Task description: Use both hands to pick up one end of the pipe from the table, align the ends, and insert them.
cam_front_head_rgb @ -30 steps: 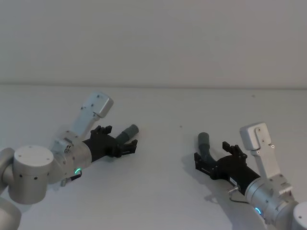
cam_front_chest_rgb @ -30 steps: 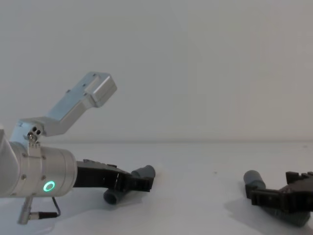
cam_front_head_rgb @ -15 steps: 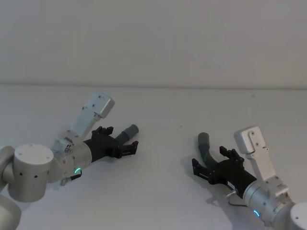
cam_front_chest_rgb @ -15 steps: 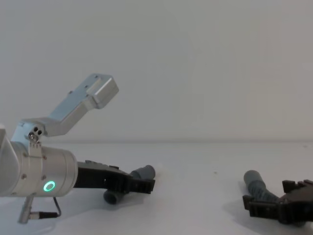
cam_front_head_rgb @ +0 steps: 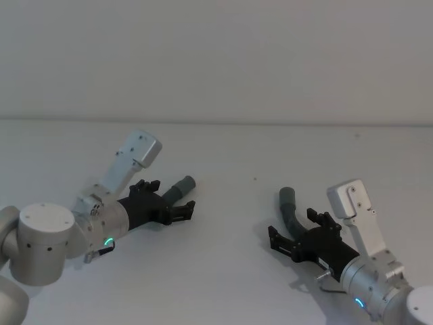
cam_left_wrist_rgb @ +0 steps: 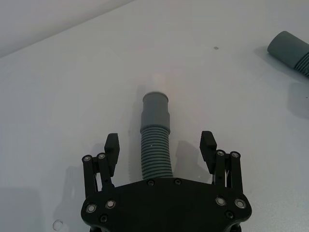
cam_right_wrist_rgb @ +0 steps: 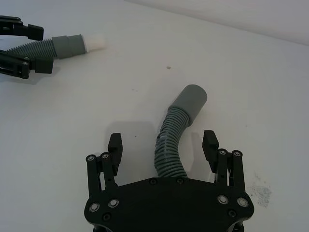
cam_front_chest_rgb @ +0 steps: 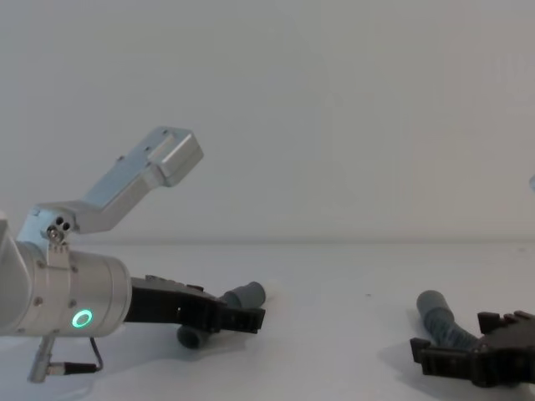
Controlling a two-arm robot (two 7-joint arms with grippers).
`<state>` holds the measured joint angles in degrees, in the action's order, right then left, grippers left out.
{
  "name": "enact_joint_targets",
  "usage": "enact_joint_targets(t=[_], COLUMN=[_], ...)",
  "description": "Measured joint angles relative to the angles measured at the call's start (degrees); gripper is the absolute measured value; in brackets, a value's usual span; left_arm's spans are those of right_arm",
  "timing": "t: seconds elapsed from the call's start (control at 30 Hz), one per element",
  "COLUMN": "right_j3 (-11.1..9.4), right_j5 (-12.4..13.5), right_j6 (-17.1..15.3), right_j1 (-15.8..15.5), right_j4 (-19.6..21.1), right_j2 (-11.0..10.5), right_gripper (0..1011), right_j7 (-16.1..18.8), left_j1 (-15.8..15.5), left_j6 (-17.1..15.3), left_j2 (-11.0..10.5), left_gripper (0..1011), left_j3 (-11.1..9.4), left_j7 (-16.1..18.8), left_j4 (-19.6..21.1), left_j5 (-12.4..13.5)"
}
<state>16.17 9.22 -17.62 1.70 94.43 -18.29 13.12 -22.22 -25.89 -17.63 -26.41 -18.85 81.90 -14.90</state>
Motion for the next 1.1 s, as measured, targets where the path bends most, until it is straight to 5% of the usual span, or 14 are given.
enact_joint_targets(t=[0.73,0.9,1.1], right_j3=[0.00,0.00,0.00], right_j5=[-0.21,-0.23,-0.23], right_j6=[-0.08,-0.09,-0.10], right_j1=[0.01,0.00,0.00], right_j4=[-0.13,-0.13,-0.13], right_j2=[0.18,0.20,0.20], right_gripper=[994,906,657], right_j7=[0.23,0.25,0.25], left_j1=[1.78,2.01,2.27], left_j6=[-2.23,-2.45,-2.67], left_j2=[0.32,0.35,0.41], left_gripper=[1001,1001,1001], left_j3=[1.42,1.62,1.82], left_j7=[2.17,2.44,2.73], left_j4=[1.36,1.55,1.73], left_j5=[0.71,0.76,0.81])
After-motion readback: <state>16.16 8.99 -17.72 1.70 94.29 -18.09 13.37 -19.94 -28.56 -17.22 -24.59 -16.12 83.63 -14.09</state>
